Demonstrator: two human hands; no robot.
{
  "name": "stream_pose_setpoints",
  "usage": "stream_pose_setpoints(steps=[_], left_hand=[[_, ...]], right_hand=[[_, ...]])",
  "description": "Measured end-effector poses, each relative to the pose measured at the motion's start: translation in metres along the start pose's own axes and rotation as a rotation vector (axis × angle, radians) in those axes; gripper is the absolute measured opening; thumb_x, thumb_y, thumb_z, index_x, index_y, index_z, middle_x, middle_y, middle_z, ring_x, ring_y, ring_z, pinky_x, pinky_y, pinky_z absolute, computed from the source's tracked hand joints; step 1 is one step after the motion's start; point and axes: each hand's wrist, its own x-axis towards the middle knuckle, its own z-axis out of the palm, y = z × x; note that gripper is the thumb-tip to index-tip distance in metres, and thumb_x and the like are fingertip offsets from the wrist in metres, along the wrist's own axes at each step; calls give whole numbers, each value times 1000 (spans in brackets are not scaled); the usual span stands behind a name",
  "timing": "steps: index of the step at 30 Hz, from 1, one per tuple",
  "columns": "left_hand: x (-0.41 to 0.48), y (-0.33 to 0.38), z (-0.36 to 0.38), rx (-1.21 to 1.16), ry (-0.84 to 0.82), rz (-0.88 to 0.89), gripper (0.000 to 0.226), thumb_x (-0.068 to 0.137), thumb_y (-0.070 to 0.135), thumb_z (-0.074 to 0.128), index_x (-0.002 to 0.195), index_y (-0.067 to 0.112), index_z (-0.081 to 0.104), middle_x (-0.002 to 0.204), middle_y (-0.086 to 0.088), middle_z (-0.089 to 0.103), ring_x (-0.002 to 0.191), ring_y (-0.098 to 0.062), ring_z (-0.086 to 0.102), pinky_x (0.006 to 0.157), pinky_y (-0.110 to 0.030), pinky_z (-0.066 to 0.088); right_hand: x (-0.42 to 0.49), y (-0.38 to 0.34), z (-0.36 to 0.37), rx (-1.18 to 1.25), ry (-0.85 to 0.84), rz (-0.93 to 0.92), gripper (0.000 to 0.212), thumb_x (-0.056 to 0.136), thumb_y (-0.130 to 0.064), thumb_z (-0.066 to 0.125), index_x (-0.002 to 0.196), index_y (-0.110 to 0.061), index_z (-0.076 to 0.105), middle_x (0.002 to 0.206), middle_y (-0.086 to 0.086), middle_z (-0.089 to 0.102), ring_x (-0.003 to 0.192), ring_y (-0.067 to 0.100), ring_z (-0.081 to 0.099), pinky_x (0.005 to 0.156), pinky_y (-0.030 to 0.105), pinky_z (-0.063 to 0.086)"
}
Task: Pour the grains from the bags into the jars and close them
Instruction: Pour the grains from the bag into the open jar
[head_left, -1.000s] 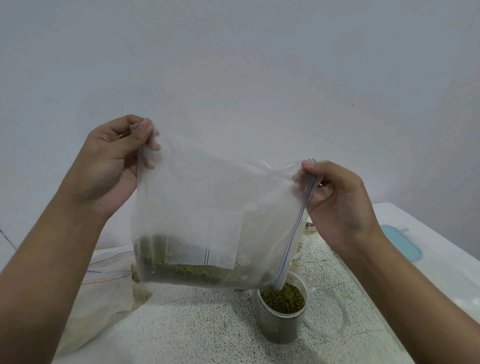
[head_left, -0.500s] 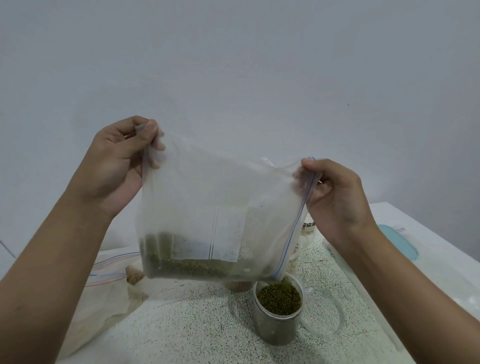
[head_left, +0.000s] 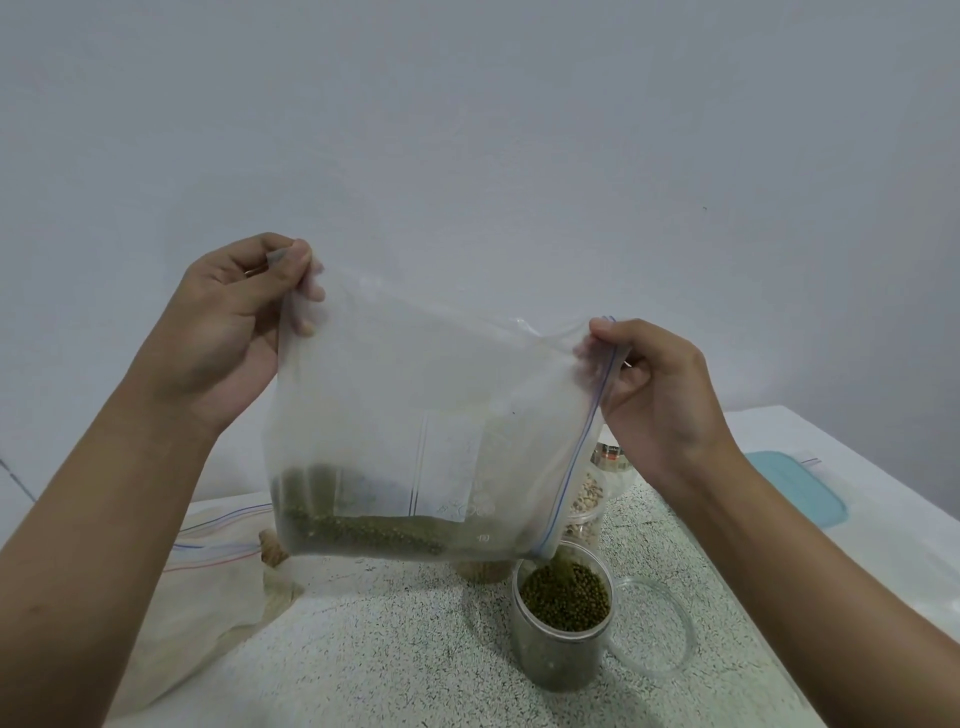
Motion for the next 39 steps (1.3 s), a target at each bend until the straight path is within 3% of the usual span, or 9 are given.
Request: stream_pose_setpoints(steps=[21,39], left_hand=[[-6,5,-13,18,-18,13,27,98,21,57,75,23,72,74,4,62,67,-13,49,66,-20,43],[-2,-1,11,-25,-65,-22,24,93,22,59,74,23,73,73,6,63,66,-11,49,64,-19,42]], right_hand=[[-13,2,5,-21,-63,37,9,74,-10,70,66,-6,66,70,5,63,68,14,64,70,26,47],[-13,-9,-9,-5,22,4,14,72,-9,69,58,-13,68,66,1,61,65,12,62,67,24,46]])
